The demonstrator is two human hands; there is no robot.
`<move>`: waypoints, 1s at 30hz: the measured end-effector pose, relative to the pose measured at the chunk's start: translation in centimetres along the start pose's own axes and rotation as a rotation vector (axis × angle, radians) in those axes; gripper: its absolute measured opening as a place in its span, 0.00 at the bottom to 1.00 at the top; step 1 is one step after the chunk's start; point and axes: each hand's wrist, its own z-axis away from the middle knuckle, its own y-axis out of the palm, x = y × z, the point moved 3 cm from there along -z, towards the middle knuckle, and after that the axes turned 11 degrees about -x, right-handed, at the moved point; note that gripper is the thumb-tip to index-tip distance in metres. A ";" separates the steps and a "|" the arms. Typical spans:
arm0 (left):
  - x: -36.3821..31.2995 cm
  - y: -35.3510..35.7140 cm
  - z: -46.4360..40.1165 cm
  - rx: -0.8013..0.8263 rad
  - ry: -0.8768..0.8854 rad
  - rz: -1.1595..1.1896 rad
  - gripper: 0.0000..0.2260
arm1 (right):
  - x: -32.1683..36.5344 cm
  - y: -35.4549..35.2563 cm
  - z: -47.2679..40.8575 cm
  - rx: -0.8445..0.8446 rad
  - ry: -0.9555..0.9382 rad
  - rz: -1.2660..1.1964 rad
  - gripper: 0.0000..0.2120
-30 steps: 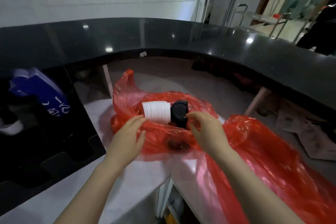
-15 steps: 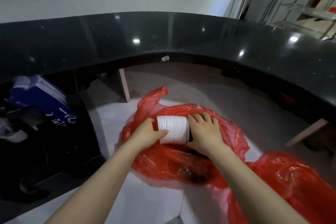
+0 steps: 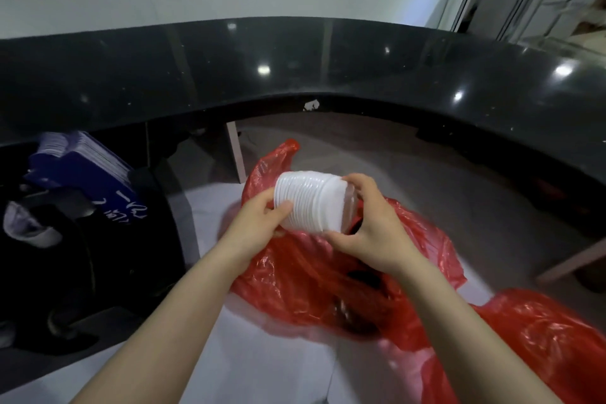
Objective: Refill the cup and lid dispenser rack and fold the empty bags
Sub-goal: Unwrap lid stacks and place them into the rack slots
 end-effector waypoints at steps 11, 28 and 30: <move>-2.4 -5.4 4.9 -0.060 0.035 0.283 0.17 | 8.3 1.4 0.3 -0.010 -0.130 -0.316 0.46; 2.0 -22.5 17.1 -0.569 -0.081 0.362 0.11 | 22.6 15.6 3.8 0.422 -0.423 -0.518 0.46; 2.6 -23.6 18.6 -0.612 -0.106 0.389 0.12 | 23.7 16.7 5.0 0.452 -0.423 -0.515 0.46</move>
